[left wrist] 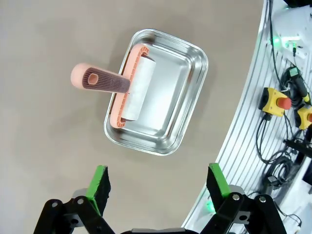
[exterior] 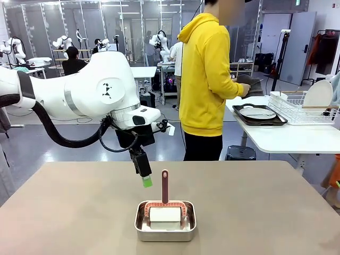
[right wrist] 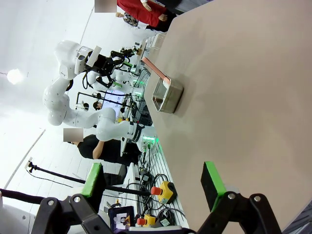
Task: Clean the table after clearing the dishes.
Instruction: When the right (or left) Handle tray is removed, use the right hand (or left hand) to clean the right (or left) side of the table with the Lint Roller.
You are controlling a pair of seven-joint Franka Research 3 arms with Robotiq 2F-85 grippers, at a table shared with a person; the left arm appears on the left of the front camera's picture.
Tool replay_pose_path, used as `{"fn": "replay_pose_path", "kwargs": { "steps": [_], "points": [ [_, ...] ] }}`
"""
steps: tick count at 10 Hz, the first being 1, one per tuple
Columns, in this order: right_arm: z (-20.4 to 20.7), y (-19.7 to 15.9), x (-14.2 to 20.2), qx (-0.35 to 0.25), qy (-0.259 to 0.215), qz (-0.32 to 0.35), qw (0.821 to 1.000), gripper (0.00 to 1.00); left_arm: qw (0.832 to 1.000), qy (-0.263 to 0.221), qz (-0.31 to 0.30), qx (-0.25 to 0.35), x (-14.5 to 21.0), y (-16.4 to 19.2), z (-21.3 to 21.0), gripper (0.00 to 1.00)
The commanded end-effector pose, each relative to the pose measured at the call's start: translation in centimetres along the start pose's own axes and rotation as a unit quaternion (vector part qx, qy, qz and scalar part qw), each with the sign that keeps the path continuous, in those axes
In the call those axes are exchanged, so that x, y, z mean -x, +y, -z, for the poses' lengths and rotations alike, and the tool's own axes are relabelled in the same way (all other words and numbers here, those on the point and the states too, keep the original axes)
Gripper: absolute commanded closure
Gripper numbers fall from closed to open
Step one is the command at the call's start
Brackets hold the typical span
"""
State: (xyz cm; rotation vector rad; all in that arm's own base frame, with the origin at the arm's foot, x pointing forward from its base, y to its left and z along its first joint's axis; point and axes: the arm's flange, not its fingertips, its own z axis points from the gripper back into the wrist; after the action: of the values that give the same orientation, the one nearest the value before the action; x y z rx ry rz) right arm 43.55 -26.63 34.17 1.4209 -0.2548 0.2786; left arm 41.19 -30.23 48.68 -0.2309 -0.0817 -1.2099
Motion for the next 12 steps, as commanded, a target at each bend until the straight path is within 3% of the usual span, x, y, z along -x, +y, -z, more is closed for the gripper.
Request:
{"fn": "replay_pose_path", "kwargs": {
  "steps": [1,2,3,6,9,12],
  "points": [
    [0.0,0.2,0.1,0.0,-0.001,-0.001,1.0,0.0,1.0,0.001,-0.002,0.0,0.2,-0.2,0.1,0.0],
    [0.0,0.2,0.1,0.0,-0.001,-0.001,1.0,0.0,1.0,0.0,0.0,0.0,0.0,0.0,0.0,0.0],
    [0.0,0.2,0.1,0.0,-0.001,-0.001,1.0,0.0,0.998,0.002,0.058,-0.032,0.2,0.1,0.2,0.0],
    [0.0,0.2,0.1,0.0,-0.001,-0.001,1.0,0.0,0.988,0.062,0.126,-0.061,-3.1,2.8,-0.9,0.0],
    [0.0,0.2,0.1,0.0,-0.001,-0.001,1.0,0.0,0.979,0.082,0.186,-0.017,-5.7,5.9,-0.8,0.0],
    [0.0,0.2,0.1,0.0,-0.001,-0.001,1.0,0.0,0.973,0.097,0.207,0.011,-7.9,7.4,-0.3,0.0]
  ]
}}
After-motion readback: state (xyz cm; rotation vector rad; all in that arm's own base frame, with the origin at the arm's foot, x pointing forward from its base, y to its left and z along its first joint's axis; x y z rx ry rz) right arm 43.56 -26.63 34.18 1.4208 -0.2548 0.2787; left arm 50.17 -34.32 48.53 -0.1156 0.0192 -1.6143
